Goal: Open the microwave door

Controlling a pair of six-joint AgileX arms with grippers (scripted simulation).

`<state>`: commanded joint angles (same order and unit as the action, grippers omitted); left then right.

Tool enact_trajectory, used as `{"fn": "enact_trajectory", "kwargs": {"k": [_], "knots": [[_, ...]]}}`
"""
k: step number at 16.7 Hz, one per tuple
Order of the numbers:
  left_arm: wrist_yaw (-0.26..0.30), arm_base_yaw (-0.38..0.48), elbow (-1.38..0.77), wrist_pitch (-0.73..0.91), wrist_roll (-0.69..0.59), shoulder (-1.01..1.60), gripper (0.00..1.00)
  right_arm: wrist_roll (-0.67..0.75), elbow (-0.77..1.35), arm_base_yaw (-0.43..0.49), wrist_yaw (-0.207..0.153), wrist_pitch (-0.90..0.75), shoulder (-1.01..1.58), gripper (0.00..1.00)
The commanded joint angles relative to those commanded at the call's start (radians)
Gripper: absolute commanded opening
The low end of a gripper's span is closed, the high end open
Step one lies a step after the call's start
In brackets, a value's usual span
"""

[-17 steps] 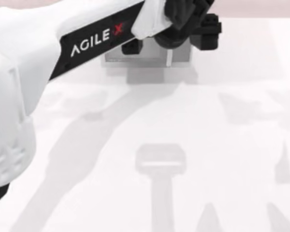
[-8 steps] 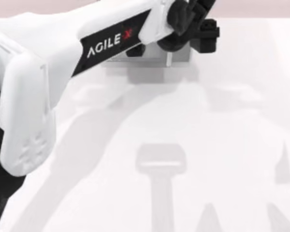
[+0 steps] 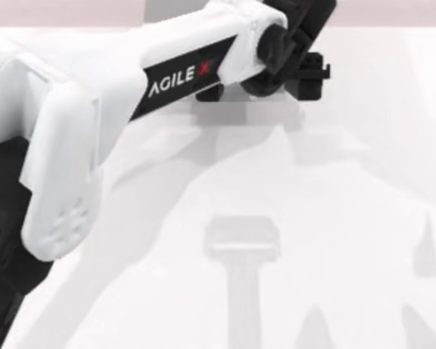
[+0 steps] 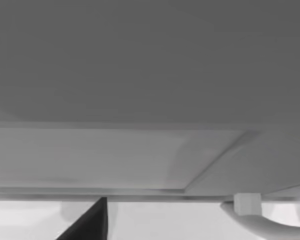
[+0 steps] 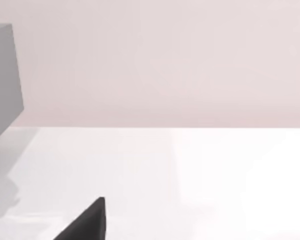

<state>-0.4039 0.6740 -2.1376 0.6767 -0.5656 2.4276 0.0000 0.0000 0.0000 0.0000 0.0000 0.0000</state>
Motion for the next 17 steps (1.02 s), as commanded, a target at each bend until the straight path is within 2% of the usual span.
{"fn": "enact_trajectory", "kwargs": {"k": [12, 17], "knots": [[0.0, 0.0, 0.0, 0.0, 0.0, 0.0, 0.02, 0.0, 0.0, 0.0, 0.0, 0.0, 0.0, 1.0], [0.0, 0.0, 0.0, 0.0, 0.0, 0.0, 0.0, 0.0, 0.0, 0.0, 0.0, 0.0, 0.0, 1.0]]}}
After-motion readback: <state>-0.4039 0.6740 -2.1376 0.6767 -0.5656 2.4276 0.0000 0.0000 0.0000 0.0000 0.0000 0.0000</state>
